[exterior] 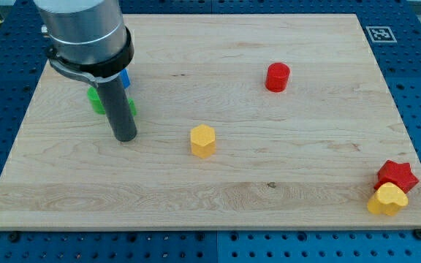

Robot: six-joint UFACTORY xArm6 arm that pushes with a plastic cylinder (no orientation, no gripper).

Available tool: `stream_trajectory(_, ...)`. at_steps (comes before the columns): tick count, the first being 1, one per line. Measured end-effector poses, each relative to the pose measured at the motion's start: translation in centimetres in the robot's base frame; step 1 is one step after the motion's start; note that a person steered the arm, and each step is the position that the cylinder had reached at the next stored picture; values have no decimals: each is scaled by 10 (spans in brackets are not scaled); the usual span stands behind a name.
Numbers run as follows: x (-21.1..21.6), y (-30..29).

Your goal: Place the yellow hexagon to the left side of the red star

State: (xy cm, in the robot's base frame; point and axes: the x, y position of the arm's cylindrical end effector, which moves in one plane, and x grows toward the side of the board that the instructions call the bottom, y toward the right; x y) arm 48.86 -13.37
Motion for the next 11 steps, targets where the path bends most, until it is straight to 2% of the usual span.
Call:
stream_trajectory(1, 0, 21)
stream_trajectory(3, 21, 115)
stream_trajectory(6, 22, 254)
stream_trajectory(11, 55, 305)
